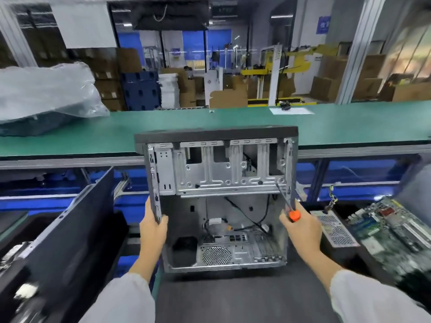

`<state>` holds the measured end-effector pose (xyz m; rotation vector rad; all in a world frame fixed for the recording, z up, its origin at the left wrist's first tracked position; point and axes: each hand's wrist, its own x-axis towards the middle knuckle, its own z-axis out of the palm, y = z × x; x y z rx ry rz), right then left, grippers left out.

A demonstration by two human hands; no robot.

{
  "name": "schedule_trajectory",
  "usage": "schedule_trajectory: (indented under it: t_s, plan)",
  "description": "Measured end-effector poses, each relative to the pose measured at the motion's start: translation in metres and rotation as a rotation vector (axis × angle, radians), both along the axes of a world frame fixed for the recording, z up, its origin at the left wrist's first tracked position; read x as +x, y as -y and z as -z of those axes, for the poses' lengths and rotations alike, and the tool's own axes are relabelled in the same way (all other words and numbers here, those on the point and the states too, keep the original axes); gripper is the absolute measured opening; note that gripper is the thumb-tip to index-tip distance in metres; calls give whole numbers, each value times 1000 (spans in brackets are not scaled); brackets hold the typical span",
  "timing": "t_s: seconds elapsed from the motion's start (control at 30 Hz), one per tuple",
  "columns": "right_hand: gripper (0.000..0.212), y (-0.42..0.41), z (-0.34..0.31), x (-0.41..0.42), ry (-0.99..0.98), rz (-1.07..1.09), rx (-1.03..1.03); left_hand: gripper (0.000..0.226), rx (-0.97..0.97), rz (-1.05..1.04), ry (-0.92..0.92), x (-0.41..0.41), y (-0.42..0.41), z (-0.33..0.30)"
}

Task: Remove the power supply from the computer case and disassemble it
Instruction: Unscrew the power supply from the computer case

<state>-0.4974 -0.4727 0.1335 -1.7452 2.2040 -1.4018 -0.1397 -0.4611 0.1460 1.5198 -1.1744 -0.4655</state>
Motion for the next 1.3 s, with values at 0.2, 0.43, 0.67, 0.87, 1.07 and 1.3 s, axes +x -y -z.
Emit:
schedule_trajectory:
  t_s: [0.2,0.43,0.67,0.87,1.07,1.3]
  plan:
    - [41,-15,4,-9,20,-123,112,29,284,112,-137,10,-5,-13]
    - [43,-35,-2,-14,10,-215,318,23,744,160,-384,10,-17,-36]
    - [35,-29,-3,-18,45,-292,306,20,683,63,-415,4,-9,-30]
    - [30,-14,-6,-31,17,-317,291,20,639,92,-362,-9,-2,-31]
    - [33,-7,2,-55,-64,-220,273,19,643,152,-389,-31,1,-18]
    - [34,-6,4,-52,-99,-160,239,13,694,185,-311,-30,6,-22]
